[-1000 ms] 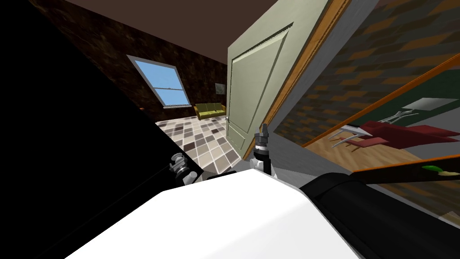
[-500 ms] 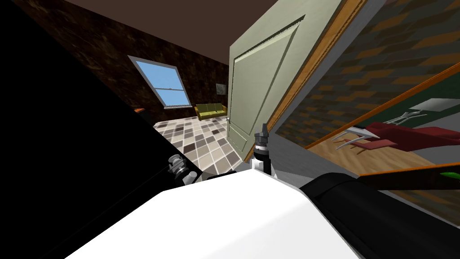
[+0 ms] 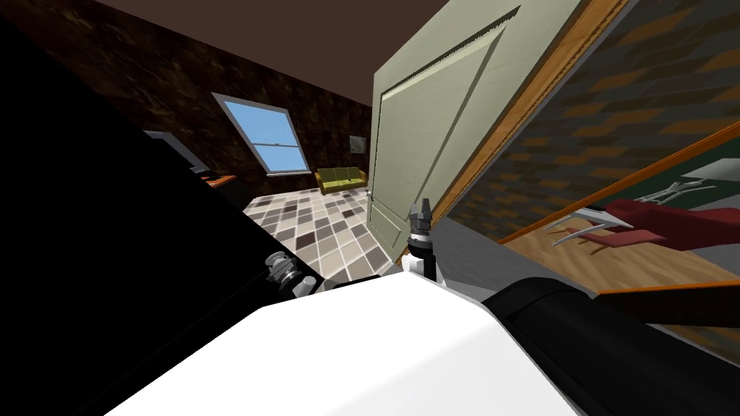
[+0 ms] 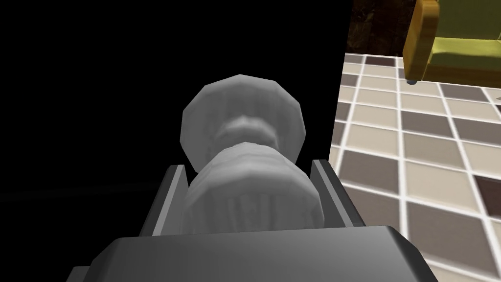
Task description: Push the door open
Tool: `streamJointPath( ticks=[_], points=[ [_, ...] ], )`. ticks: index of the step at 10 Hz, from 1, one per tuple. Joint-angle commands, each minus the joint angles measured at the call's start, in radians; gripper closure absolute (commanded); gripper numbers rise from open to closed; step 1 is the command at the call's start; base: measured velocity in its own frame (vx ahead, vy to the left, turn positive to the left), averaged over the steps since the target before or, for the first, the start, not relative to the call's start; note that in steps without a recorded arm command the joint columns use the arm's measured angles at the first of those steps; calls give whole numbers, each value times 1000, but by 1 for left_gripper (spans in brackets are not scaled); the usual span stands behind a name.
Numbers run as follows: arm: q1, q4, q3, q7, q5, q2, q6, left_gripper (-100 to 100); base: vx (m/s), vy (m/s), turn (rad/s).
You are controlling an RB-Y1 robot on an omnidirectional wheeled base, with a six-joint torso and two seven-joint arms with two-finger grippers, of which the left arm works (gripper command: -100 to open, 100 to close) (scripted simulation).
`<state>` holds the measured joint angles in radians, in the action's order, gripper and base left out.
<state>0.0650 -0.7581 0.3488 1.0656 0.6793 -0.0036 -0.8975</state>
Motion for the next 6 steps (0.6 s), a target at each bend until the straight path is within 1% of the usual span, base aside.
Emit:
streamJointPath(
  ticks=[1, 2, 3, 4, 5, 6],
  points=[
    [-6, -15, 30, -5, 1, -4, -3, 100, 149, 15, 43],
    [-5, -14, 44, -5, -1, -13, -4, 100, 174, 6, 43],
    [-10, -21, 31, -8, -1, -14, 8, 100, 82, 6, 20],
    [-22, -33, 55, -15, 18, 4, 2, 100, 119, 52, -78],
    [-29, -38, 66, -18, 28, 11, 0, 100, 187, 64, -85],
    [-29, -38, 66, -18, 28, 11, 0, 100, 128, 66, -6]
  ],
)
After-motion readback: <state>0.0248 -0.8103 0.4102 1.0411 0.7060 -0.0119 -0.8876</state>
